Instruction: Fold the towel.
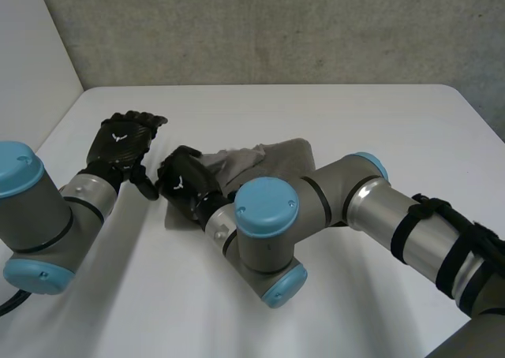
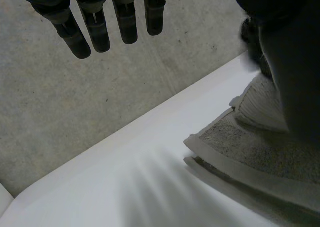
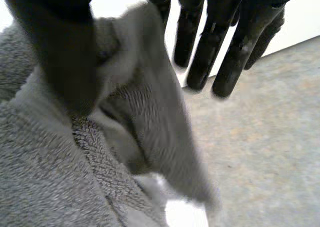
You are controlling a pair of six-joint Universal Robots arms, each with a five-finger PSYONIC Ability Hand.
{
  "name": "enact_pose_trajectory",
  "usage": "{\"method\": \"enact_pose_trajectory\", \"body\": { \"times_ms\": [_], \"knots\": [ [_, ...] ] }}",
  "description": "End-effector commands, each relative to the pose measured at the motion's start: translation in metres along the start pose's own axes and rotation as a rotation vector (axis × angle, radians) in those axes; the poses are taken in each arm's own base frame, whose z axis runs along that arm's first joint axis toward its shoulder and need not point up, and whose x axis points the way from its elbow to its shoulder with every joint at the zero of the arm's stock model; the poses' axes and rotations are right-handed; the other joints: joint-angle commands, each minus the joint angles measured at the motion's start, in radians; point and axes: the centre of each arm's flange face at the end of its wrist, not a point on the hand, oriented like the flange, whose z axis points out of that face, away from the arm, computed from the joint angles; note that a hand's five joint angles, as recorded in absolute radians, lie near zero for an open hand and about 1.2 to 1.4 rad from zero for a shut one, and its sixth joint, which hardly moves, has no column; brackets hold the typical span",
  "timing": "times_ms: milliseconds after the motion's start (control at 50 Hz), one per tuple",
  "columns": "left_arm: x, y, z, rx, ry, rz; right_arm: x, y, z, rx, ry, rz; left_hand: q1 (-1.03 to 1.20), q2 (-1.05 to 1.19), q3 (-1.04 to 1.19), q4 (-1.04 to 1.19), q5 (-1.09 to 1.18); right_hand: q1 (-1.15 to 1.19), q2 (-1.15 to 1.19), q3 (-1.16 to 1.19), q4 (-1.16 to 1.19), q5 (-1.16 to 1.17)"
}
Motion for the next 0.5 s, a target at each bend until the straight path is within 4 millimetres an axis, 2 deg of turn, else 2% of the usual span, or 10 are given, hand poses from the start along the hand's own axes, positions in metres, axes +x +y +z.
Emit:
{"method": "enact_pose_trajectory", "body": {
  "times_ms": [20, 60, 80, 100, 120, 160, 180, 220, 360, 500],
  "knots": [
    [0.0, 0.001, -0.001, -0.003, -0.001, -0.001, 0.033, 0.004, -0.003, -0.047, 0.016, 0.085, -0.061, -0.058, -0.044, -0.06, -0.054, -0.43, -0.404, -0.451, -0.45, -0.406],
    [0.0, 0.0, -0.001, -0.001, 0.0, -0.002, 0.075, 0.005, -0.009, -0.066, 0.077, 0.182, -0.063, -0.061, -0.047, -0.063, -0.057, -0.43, -0.404, -0.451, -0.45, -0.406],
    [0.001, -0.002, -0.001, 0.004, 0.002, -0.003, 0.076, 0.005, -0.009, -0.066, 0.077, 0.182, -0.064, -0.061, -0.047, -0.063, -0.057, -0.43, -0.404, -0.451, -0.45, -0.406],
    [0.001, -0.002, -0.001, 0.004, 0.002, -0.003, 0.094, 0.007, -0.015, -0.08, 0.103, 0.245, -0.064, -0.061, -0.047, -0.063, -0.057, -0.43, -0.404, -0.451, -0.45, -0.406],
    [0.003, -0.005, -0.002, 0.011, 0.007, -0.007, 0.094, 0.007, -0.015, -0.08, 0.104, 0.246, -0.061, -0.058, -0.044, -0.06, -0.054, -0.43, -0.404, -0.451, -0.45, -0.406],
    [0.007, -0.007, -0.002, 0.018, 0.018, -0.018, 0.124, 0.015, -0.03, -0.117, 0.141, 0.369, -0.061, -0.058, -0.044, -0.06, -0.054, -0.43, -0.404, -0.451, -0.45, -0.406],
    [0.013, -0.01, -0.003, 0.027, 0.033, -0.033, 0.124, 0.015, -0.03, -0.117, 0.141, 0.369, -0.063, -0.061, -0.047, -0.063, -0.057, -0.43, -0.404, -0.451, -0.45, -0.406],
    [0.018, -0.013, -0.003, 0.037, 0.05, -0.052, 0.143, 0.023, -0.045, -0.159, 0.161, 0.46, -0.061, -0.058, -0.044, -0.06, -0.054, -0.43, -0.404, -0.451, -0.45, -0.406],
    [0.04, -0.022, 0.0, 0.068, 0.109, -0.123, 0.15, 0.055, -0.079, -0.294, 0.147, 0.524, -0.058, -0.056, -0.041, -0.057, -0.051, -0.43, -0.404, -0.451, -0.45, -0.406],
    [0.063, -0.008, 0.022, 0.038, 0.165, -0.127, 0.121, 0.085, -0.112, -0.426, 0.085, 0.582, -0.028, -0.026, -0.012, -0.028, -0.022, -0.43, -0.404, -0.451, -0.45, -0.406]
  ]
}}
